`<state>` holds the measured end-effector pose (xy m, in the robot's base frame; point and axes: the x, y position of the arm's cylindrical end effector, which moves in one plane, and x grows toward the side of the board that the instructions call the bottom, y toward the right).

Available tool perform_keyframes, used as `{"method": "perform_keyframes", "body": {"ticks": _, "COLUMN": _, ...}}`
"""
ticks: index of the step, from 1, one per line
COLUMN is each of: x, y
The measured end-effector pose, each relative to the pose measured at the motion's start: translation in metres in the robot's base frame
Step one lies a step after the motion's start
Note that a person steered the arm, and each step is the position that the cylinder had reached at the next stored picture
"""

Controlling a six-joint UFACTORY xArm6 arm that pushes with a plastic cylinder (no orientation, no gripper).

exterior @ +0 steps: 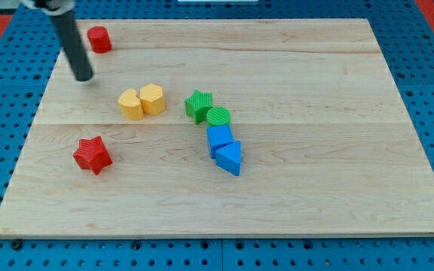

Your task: Point your arm at center left

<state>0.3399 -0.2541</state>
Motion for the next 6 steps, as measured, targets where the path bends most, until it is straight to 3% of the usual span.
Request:
{"method": "perform_keyframes", "body": {"ticks": 1, "x": -0.023, "y": -0.05}}
{"method": "perform_keyframes", "body": {"ticks": 2, "x": -0.052, "y": -0.035}}
{"method": "perform_keyframes", "body": {"ticks": 3, "x": -0.051, "y": 0.027}}
{"method": "perform_keyframes", "body": {"ticks": 5, "x": 0.05, "y": -0.029}}
{"method": "perform_keyframes", "body": {"ticks": 6, "x": 0.042, "y": -0.024}}
